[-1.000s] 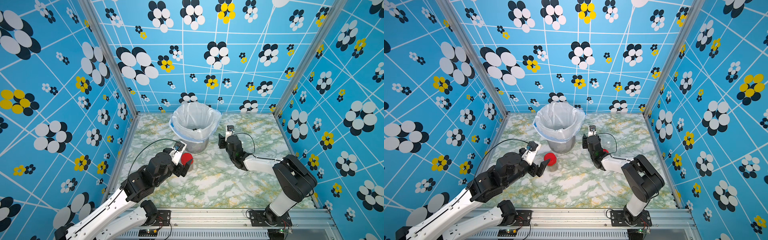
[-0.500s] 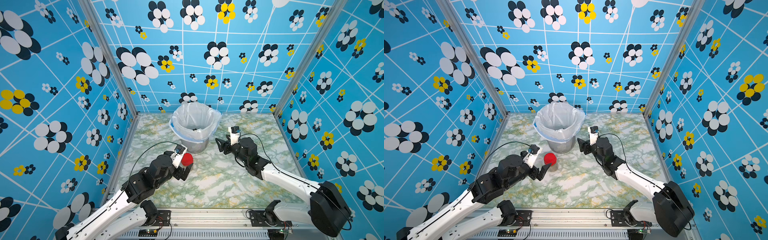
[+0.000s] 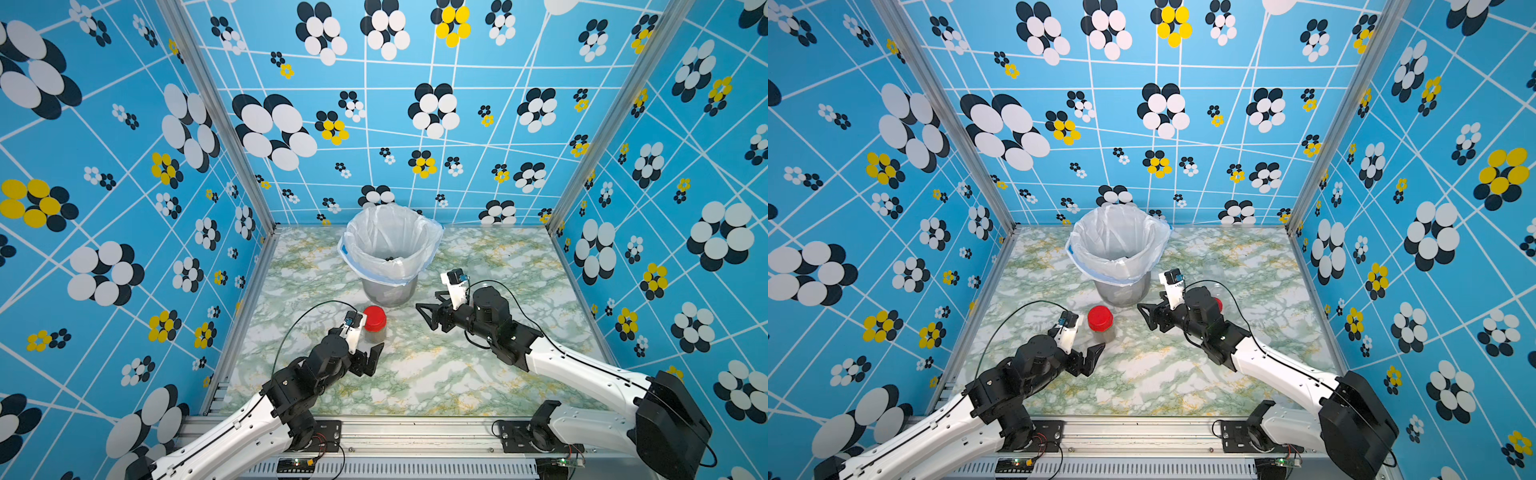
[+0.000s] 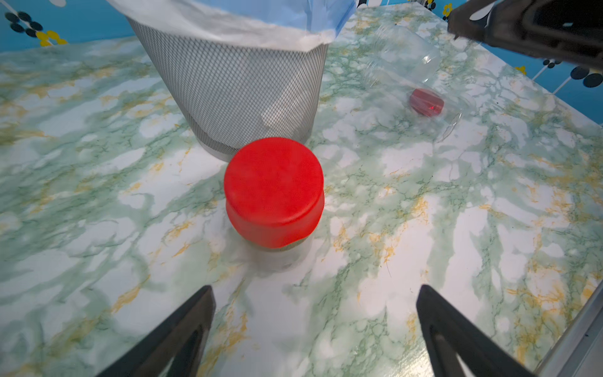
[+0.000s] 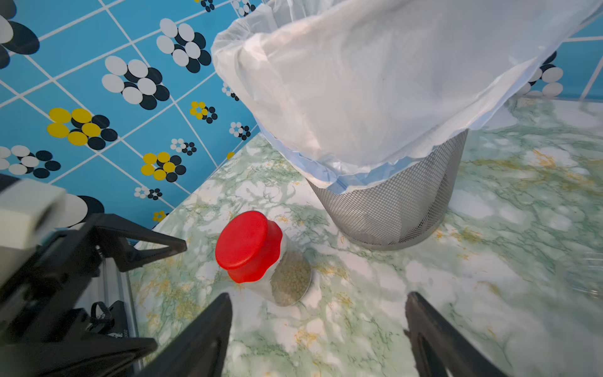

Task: Empty moldy mung beans from jars
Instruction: Pick up the jar from the center of the board.

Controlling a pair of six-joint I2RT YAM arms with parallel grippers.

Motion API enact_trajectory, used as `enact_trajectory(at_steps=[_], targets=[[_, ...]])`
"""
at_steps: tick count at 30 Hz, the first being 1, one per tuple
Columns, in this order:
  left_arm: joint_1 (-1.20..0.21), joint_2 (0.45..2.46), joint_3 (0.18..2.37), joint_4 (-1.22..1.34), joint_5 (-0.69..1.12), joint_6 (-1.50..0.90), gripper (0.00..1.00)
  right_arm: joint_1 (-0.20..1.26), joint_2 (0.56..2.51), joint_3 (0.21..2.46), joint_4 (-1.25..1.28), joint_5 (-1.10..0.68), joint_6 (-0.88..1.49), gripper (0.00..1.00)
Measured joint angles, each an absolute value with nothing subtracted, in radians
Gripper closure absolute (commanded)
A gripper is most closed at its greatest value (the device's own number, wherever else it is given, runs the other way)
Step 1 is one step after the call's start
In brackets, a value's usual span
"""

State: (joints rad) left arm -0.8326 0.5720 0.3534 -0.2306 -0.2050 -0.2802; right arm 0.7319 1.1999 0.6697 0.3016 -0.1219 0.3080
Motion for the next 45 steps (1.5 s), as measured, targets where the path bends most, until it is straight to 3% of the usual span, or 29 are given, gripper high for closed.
enact_trajectory(at_steps=[7, 10, 13, 26, 45], targets=[[-0.833, 0.572, 0.22, -0.039, -0.244, -0.303, 0.09, 0.732, 1.2, 0.693, 0.295, -0.118, 0.315, 0.15], [-0.831, 0.579, 0.169, 0.084, -0.267, -0.296, 0.17, 0.732, 1.198, 0.694, 0.289, -0.103, 0.315, 0.15], [-0.817, 0.625, 0.128, 0.195, -0.27, -0.275, 0.11, 0.732, 1.185, 0.694, 0.272, -0.083, 0.316, 0.14], [-0.665, 0.915, 0.104, 0.548, -0.159, -0.242, 0.07, 0.73, 1.147, 0.694, 0.216, -0.037, 0.304, 0.15], [-0.621, 1.377, 0.135, 0.917, -0.043, -0.182, 0.05, 0.694, 1.113, 0.694, 0.163, -0.01, 0.284, 0.14]])
